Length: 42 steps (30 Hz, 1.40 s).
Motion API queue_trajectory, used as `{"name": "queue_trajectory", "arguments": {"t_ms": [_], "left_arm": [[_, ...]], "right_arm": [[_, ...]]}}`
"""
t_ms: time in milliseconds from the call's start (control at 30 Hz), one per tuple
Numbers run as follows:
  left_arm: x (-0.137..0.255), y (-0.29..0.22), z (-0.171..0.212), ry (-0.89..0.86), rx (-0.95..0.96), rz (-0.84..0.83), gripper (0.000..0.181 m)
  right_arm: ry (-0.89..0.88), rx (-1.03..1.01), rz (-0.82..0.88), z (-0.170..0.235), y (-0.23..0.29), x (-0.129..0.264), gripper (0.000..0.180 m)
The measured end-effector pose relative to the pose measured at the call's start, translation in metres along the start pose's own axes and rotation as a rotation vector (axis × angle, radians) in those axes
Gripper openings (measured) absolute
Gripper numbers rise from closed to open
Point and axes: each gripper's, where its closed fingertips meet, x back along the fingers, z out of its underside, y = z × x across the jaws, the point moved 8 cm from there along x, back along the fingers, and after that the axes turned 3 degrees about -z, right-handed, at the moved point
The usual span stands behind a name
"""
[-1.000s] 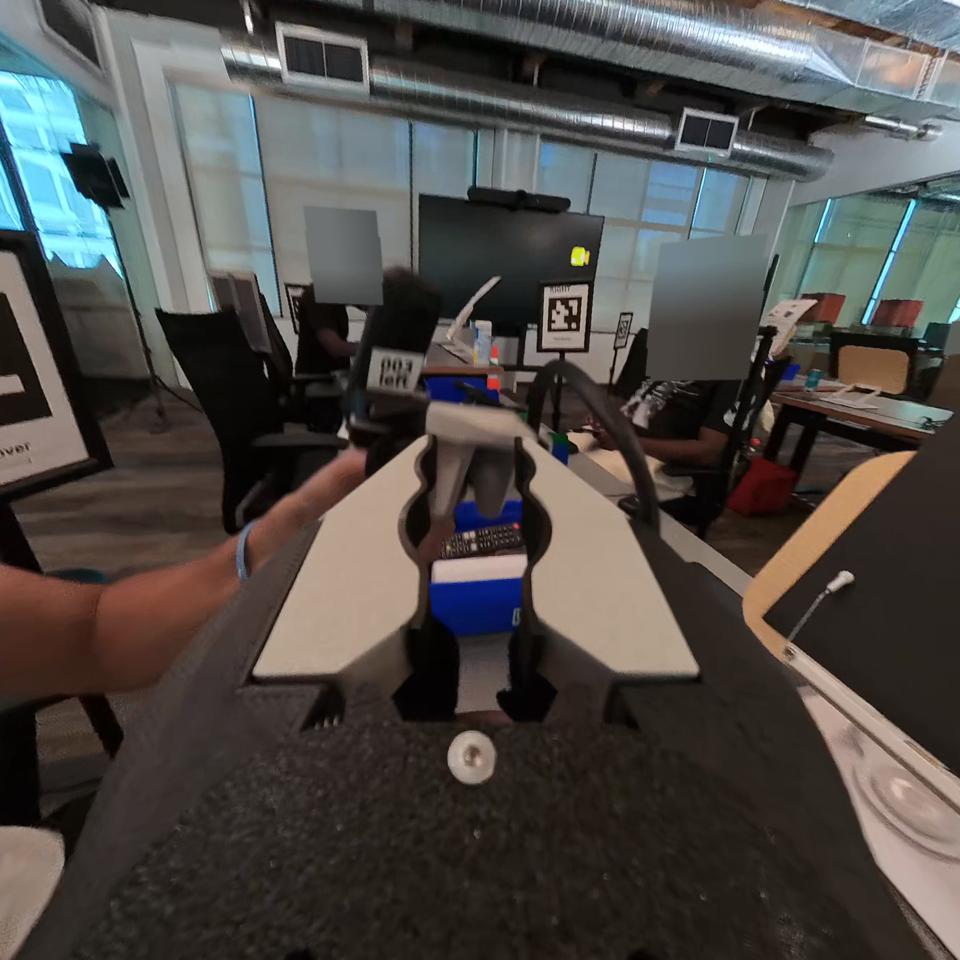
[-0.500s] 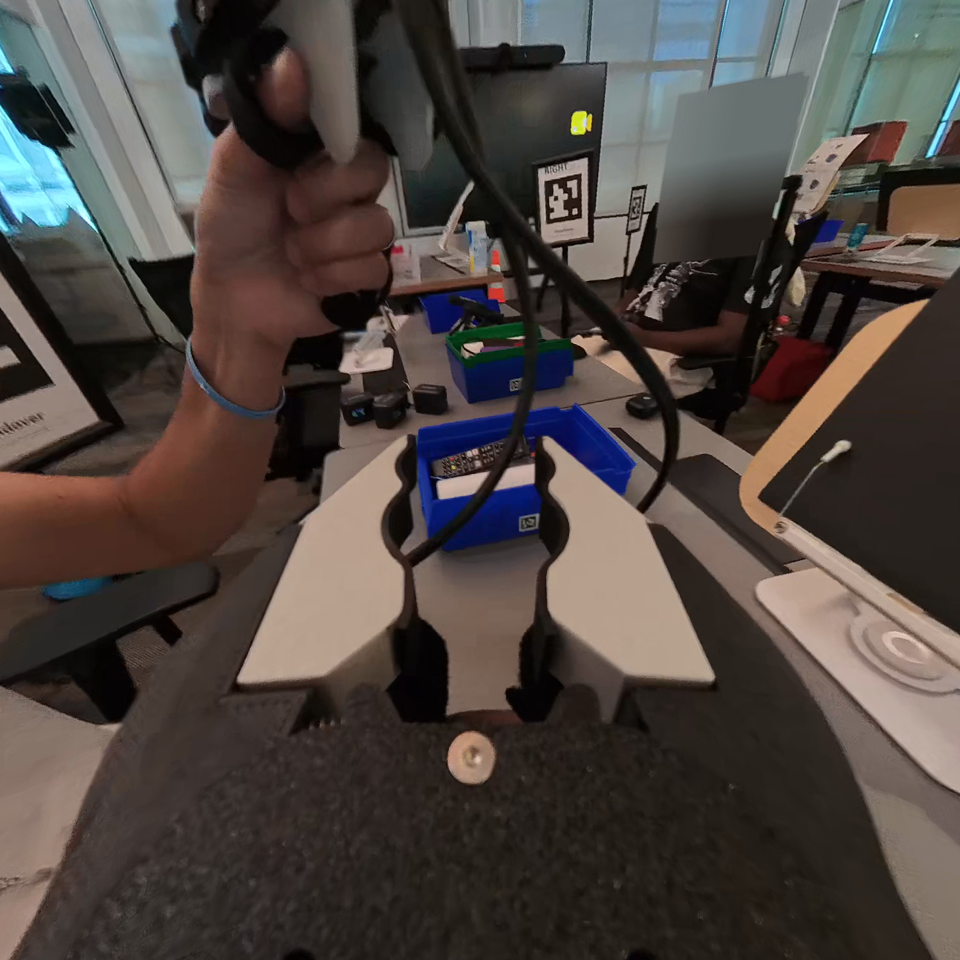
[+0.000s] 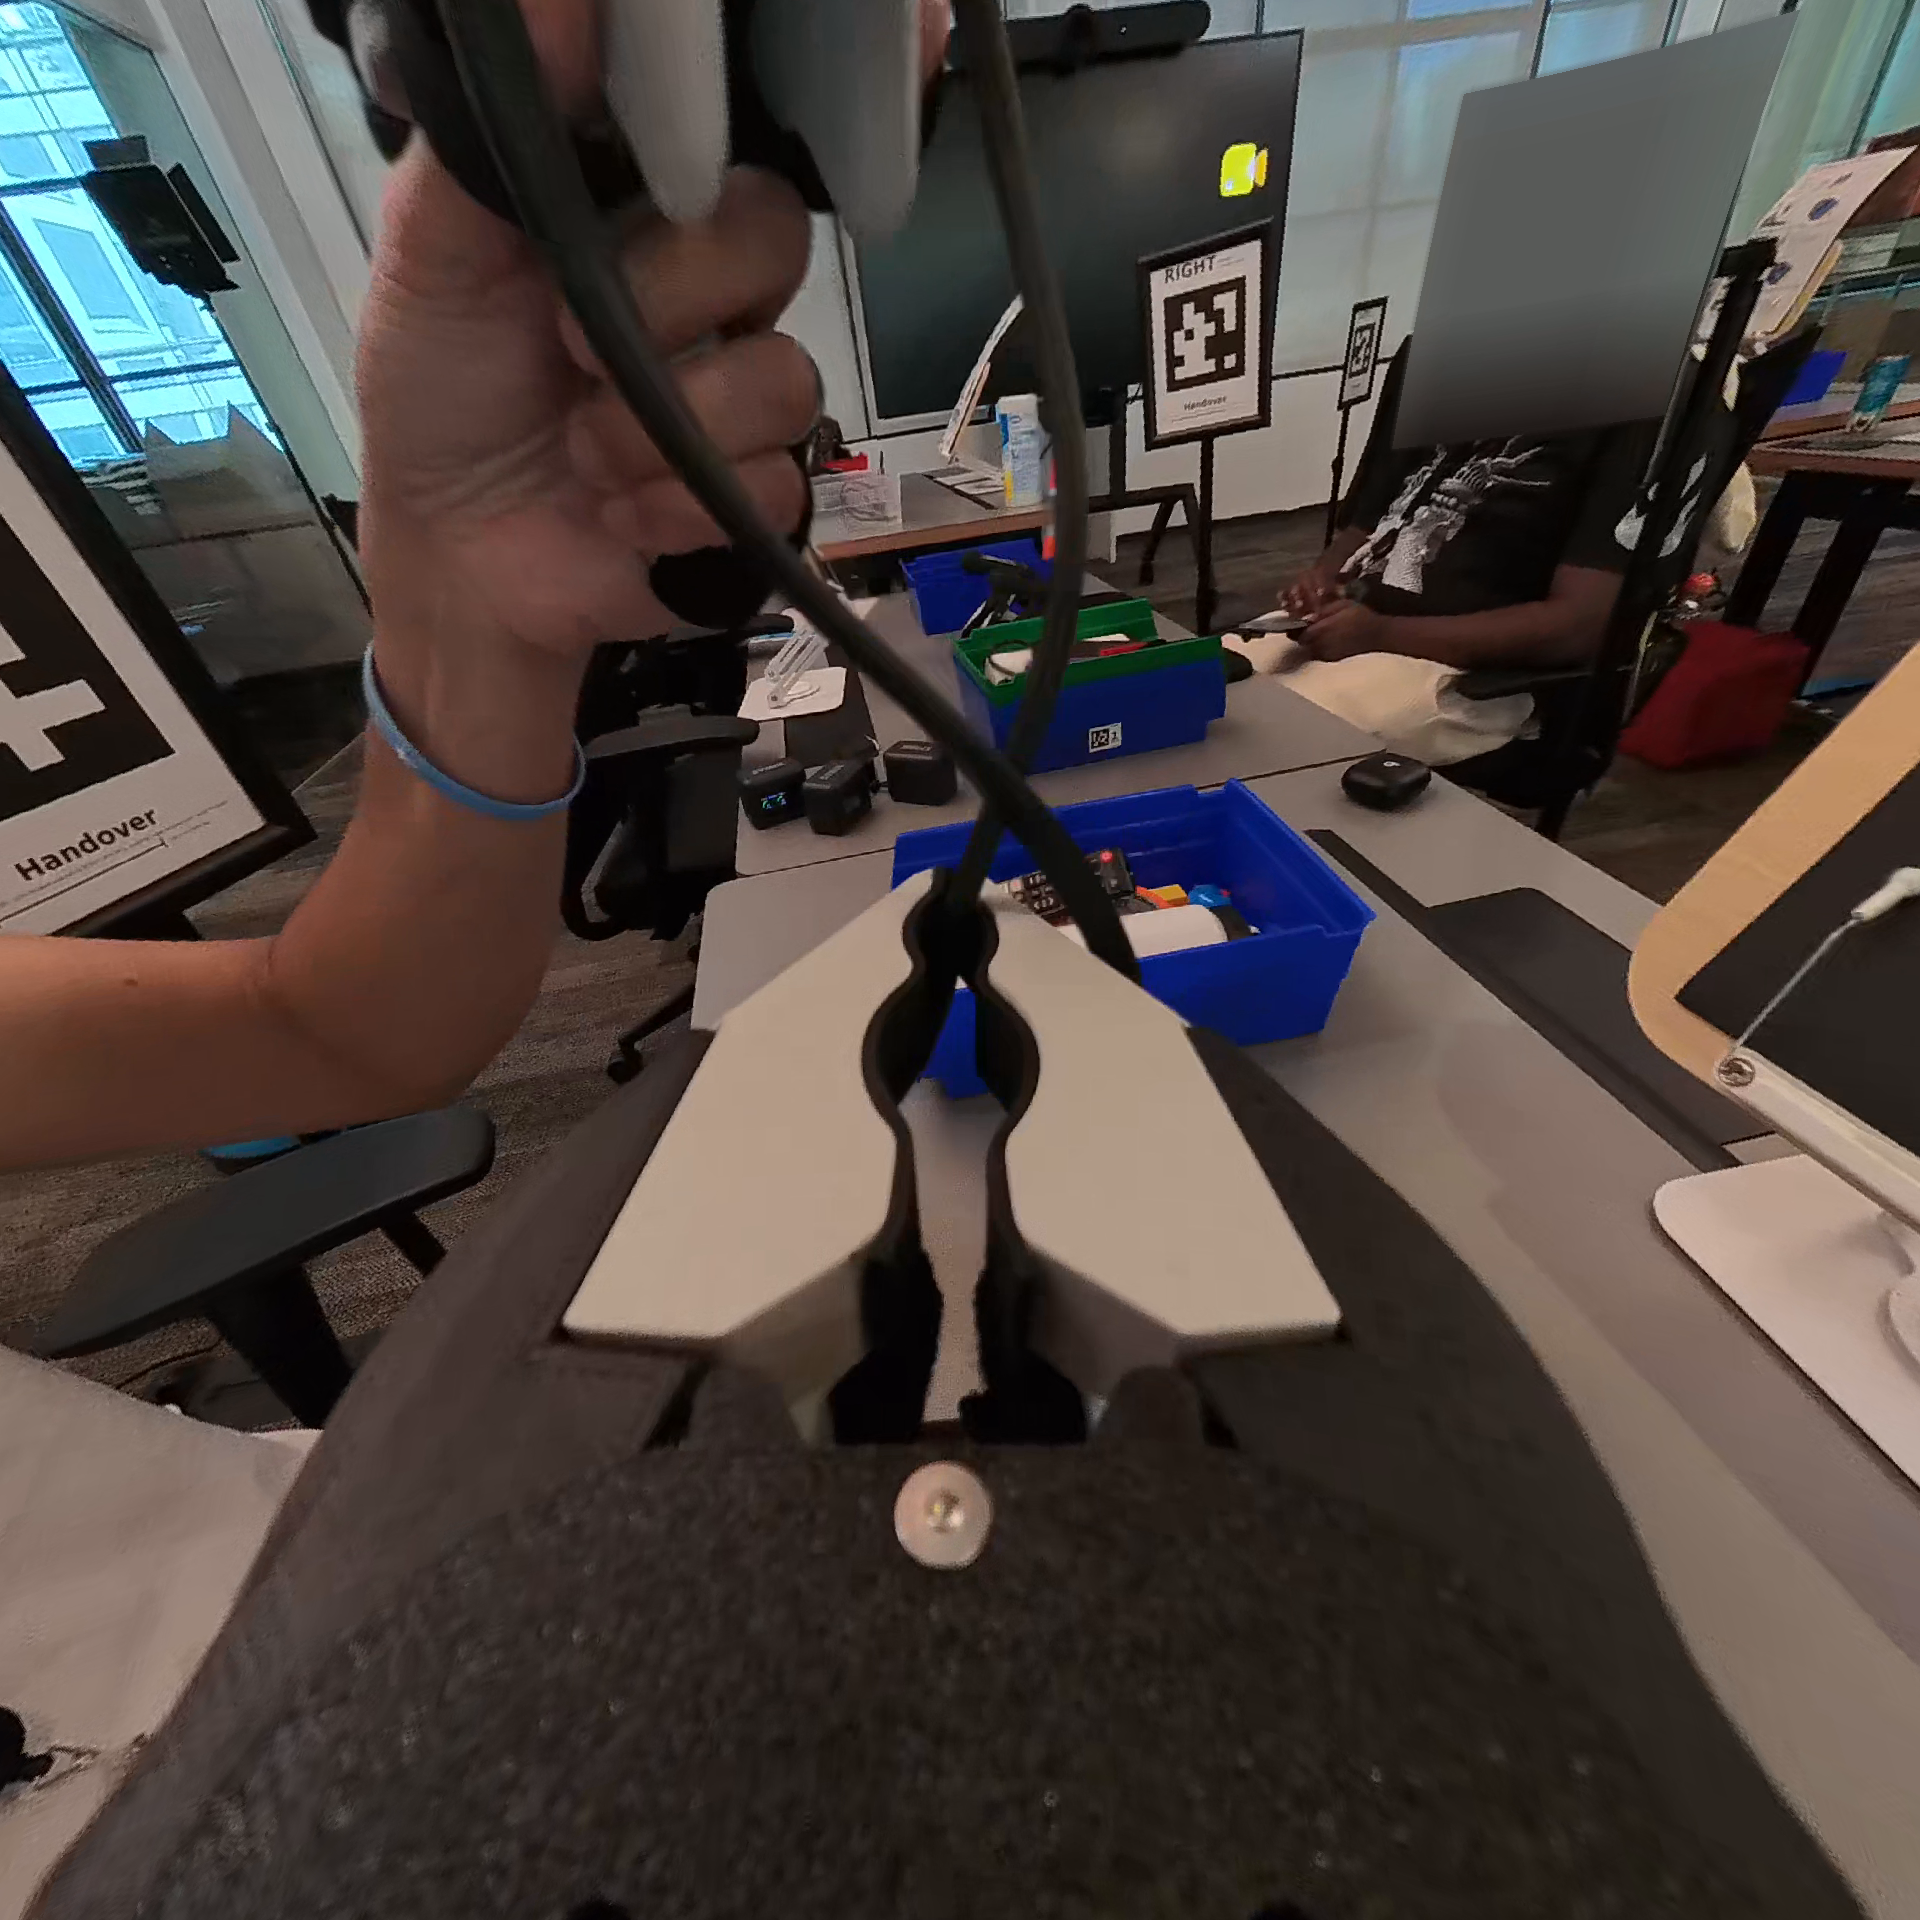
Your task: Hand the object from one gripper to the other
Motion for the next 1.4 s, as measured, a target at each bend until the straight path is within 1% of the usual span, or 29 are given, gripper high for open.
{"name": "queue_trajectory", "arguments": {"t_ms": [100, 167, 300, 367, 500, 533, 633, 700, 800, 900, 1000, 1100, 1167, 1233, 1300, 1400], "left_arm": [[0.003, 0.011, 0.007, 0.022, 0.015, -0.055, 0.006], [0.004, 0.019, 0.017, 0.071, 0.02, -0.056, 0.012], [0.007, 0.037, 0.05, 0.241, 0.058, -0.023, 0.052], [0.014, 0.046, 0.069, 0.276, 0.088, -0.018, 0.066], [0.032, 0.056, 0.105, 0.272, 0.181, 0.048, 0.064], [0.035, 0.055, 0.114, 0.269, 0.191, 0.067, 0.064], [0.038, 0.052, 0.143, 0.275, 0.196, 0.099, 0.063], [0.033, 0.042, 0.166, 0.322, 0.17, 0.128, 0.064], [0.027, 0.018, 0.198, 0.414, 0.103, 0.237, 0.067], [0.029, -0.004, 0.221, 0.465, 0.054, 0.343, 0.068], [0.029, -0.019, 0.237, 0.467, 0.042, 0.399, 0.071], [0.022, -0.025, 0.246, 0.448, 0.01, 0.363, 0.073], [0.014, -0.024, 0.245, 0.409, 0.007, 0.314, 0.079], [0.007, -0.018, 0.238, 0.357, 0.007, 0.227, 0.079], [0.005, -0.016, 0.229, 0.304, 0.01, 0.18, 0.078], [0.007, -0.012, 0.221, 0.269, -0.035, 0.104, 0.073]], "right_arm": [[0.006, 0.015, -0.011, 0.0, 0.005, -0.003, 0.0], [-0.006, 0.009, -0.04, -0.002, 0.009, -0.003, 0.0], [-0.055, -0.031, -0.107, -0.009, 0.016, 0.001, 0.0], [-0.098, -0.06, -0.137, -0.014, 0.017, 0.008, 0.0], [-0.153, -0.063, -0.137, -0.025, 0.02, 0.023, 0.0], [-0.164, -0.051, -0.121, -0.027, 0.021, 0.026, 0.0], [-0.23, -0.041, -0.162, -0.039, 0.031, 0.035, 0.0], [-0.248, -0.001, -0.138, -0.046, 0.038, 0.039, 0.0], [-0.246, 0.048, -0.113, -0.059, 0.041, 0.041, 0.0], [-0.262, 0.039, -0.14, -0.087, 0.043, 0.042, 0.0], [-0.235, 0.119, -0.132, -0.12, 0.053, 0.039, 0.0], [-0.203, 0.191, -0.123, -0.148, 0.062, 0.032, 0.0], [-0.188, 0.208, -0.128, -0.162, 0.066, 0.027, 0.0], [-0.18, 0.216, -0.132, -0.172, 0.069, 0.023, 0.0], [-0.18, 0.226, -0.122, -0.18, 0.07, 0.021, 0.001], [-0.19, 0.221, -0.126, -0.189, 0.071, 0.022, 0.0]]}}
